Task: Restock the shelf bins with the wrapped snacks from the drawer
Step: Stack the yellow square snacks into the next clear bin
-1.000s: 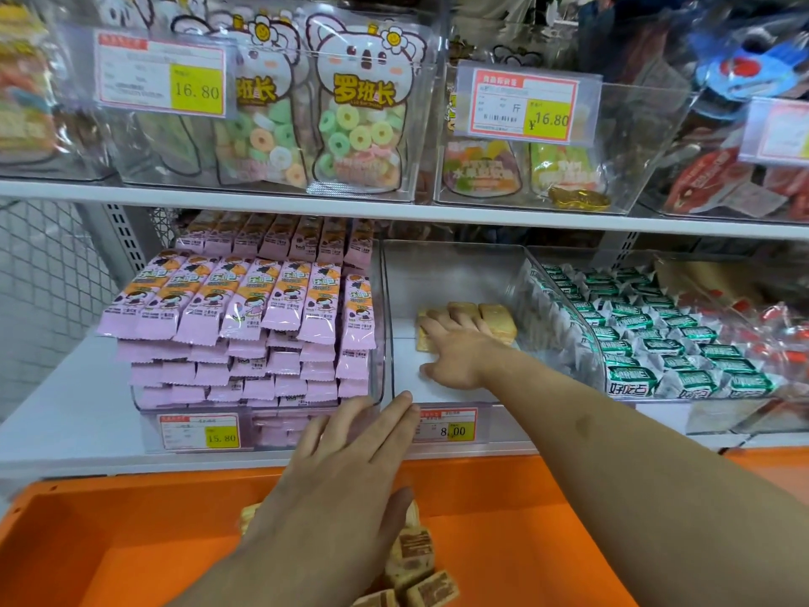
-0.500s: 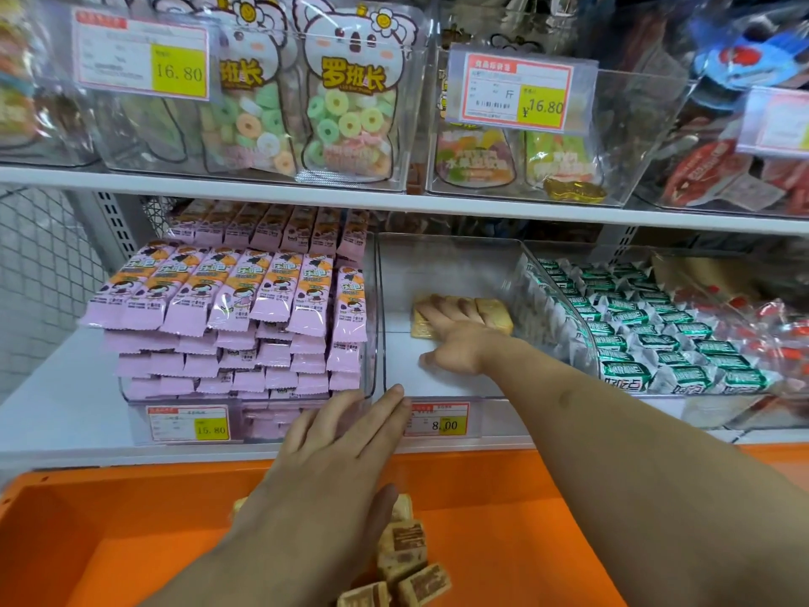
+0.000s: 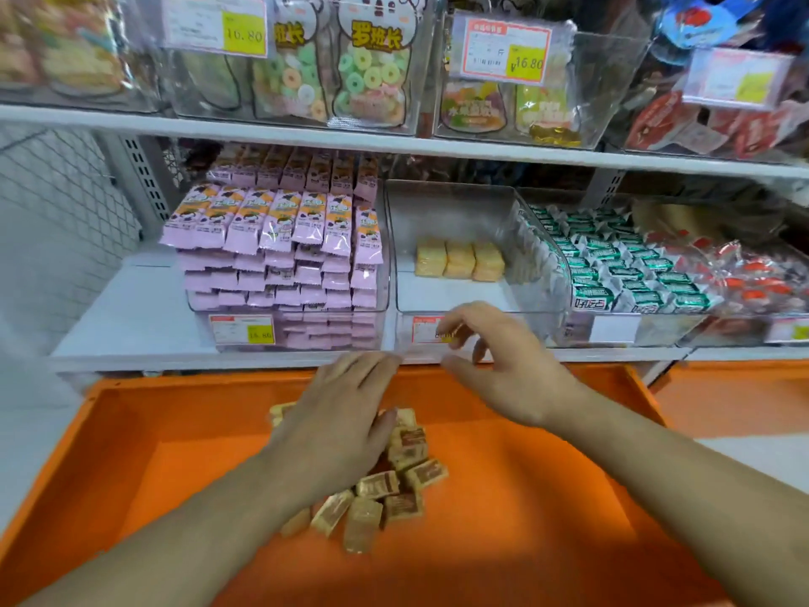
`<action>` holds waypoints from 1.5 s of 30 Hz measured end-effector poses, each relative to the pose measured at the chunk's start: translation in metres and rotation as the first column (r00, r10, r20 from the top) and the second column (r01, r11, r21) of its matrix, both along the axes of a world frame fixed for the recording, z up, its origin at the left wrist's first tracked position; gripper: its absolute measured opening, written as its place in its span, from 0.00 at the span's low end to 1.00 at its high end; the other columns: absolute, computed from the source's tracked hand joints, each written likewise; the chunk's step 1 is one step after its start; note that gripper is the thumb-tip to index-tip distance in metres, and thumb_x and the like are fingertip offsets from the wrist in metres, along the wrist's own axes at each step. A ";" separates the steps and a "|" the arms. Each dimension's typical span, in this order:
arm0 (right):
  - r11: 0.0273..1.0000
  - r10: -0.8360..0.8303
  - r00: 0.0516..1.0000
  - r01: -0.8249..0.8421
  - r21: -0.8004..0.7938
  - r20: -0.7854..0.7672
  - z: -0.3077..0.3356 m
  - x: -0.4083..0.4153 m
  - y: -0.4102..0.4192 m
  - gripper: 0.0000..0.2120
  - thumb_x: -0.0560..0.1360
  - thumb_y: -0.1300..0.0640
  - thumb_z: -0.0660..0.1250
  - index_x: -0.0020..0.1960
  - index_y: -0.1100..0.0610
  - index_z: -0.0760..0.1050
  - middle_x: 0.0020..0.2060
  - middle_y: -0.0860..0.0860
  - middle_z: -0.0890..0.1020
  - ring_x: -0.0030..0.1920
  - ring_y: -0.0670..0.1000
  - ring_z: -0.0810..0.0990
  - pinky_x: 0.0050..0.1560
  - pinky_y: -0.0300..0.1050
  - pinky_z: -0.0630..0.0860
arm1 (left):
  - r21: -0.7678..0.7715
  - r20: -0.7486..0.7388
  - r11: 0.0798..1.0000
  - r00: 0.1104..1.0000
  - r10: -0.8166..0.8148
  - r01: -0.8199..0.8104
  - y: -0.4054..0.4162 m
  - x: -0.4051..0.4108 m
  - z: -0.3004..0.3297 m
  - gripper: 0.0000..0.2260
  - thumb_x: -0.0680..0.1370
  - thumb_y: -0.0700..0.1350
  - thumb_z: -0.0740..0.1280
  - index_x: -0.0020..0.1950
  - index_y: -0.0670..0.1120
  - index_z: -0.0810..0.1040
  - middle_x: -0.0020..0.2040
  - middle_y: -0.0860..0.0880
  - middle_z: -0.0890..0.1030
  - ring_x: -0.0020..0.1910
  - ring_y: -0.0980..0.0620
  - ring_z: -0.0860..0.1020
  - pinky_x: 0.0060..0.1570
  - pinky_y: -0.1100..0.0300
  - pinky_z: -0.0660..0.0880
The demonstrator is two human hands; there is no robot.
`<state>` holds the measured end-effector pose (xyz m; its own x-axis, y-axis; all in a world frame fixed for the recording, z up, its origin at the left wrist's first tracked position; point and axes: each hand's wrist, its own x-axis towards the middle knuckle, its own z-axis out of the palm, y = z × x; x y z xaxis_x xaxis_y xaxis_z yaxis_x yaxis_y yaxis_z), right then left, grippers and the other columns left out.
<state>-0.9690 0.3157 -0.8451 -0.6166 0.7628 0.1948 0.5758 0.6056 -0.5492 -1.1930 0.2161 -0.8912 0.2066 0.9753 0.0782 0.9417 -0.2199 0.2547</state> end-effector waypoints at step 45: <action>0.788 -0.301 0.939 0.343 -0.512 0.167 -0.092 -0.022 -0.018 0.22 0.73 0.43 0.77 0.49 0.54 0.69 0.39 0.51 0.80 0.35 0.49 0.79 0.32 0.44 0.77 | -0.576 0.618 0.796 0.541 0.571 -0.183 0.008 0.002 -0.059 0.13 0.80 0.50 0.72 0.63 0.53 0.75 0.57 0.52 0.82 0.52 0.49 0.84 0.57 0.44 0.82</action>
